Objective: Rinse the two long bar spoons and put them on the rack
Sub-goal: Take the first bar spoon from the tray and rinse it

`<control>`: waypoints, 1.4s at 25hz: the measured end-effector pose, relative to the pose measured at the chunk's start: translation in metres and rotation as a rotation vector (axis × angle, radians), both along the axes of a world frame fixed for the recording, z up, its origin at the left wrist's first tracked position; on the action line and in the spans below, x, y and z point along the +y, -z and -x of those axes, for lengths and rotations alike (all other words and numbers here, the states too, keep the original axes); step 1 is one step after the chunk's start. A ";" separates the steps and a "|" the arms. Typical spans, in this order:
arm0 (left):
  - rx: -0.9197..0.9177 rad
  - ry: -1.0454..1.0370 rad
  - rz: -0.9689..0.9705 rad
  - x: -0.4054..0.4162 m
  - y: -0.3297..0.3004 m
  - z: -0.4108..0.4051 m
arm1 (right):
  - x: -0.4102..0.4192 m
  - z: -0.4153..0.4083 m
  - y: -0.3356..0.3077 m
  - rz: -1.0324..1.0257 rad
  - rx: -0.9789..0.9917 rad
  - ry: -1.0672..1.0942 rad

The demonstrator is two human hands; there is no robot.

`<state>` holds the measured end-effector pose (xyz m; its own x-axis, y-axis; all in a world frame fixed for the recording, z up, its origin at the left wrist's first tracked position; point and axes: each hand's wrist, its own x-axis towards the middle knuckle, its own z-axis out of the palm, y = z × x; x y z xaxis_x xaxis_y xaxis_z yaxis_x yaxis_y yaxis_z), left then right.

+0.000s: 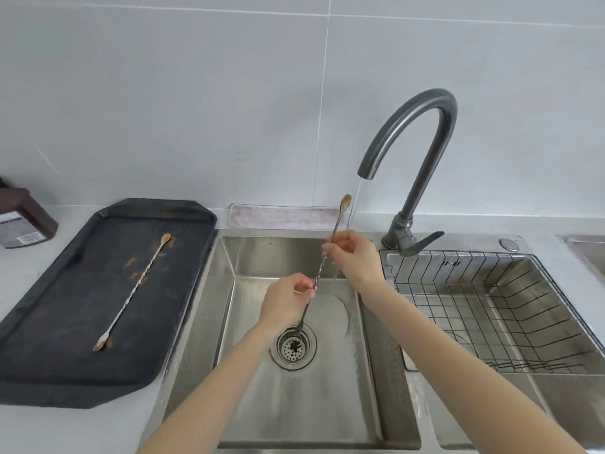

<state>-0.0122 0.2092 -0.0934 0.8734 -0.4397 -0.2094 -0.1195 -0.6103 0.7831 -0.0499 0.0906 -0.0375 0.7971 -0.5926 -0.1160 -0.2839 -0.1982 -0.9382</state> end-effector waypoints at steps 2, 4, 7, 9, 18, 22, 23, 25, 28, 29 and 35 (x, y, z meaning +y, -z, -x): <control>0.024 0.011 -0.009 -0.014 0.005 0.001 | -0.017 -0.001 0.001 -0.017 -0.003 -0.009; 0.048 0.011 -0.013 -0.026 0.010 0.000 | -0.029 -0.002 0.000 -0.015 -0.008 -0.023; 0.064 0.026 -0.026 -0.038 0.013 -0.003 | -0.041 -0.006 0.003 -0.024 0.001 -0.032; 0.066 0.046 -0.013 -0.047 0.011 -0.006 | -0.048 -0.009 0.007 -0.017 0.011 -0.028; 0.063 0.029 0.171 -0.073 -0.006 -0.016 | -0.051 -0.008 0.017 0.027 0.031 -0.019; 0.002 0.040 0.164 -0.075 -0.013 -0.014 | -0.054 -0.009 0.000 0.029 -0.060 -0.019; -0.008 0.052 0.163 -0.075 -0.012 -0.014 | -0.054 -0.009 -0.005 0.014 -0.091 -0.026; -0.015 0.071 0.145 -0.076 -0.013 -0.014 | -0.053 -0.009 -0.010 0.010 -0.133 -0.042; 0.001 0.009 0.178 -0.076 -0.016 -0.016 | -0.051 -0.009 -0.015 0.019 -0.160 -0.049; 0.001 -0.012 0.188 -0.076 -0.017 -0.017 | -0.050 -0.009 -0.016 0.019 -0.172 -0.052; -0.099 0.000 0.181 -0.074 -0.026 -0.019 | -0.052 -0.014 -0.026 0.018 -0.243 -0.093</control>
<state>0.0065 0.1348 -0.0671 0.8858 -0.4623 -0.0402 -0.2012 -0.4608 0.8644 -0.0354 0.0385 -0.0110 0.8513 -0.5160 0.0950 -0.0307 -0.2297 -0.9728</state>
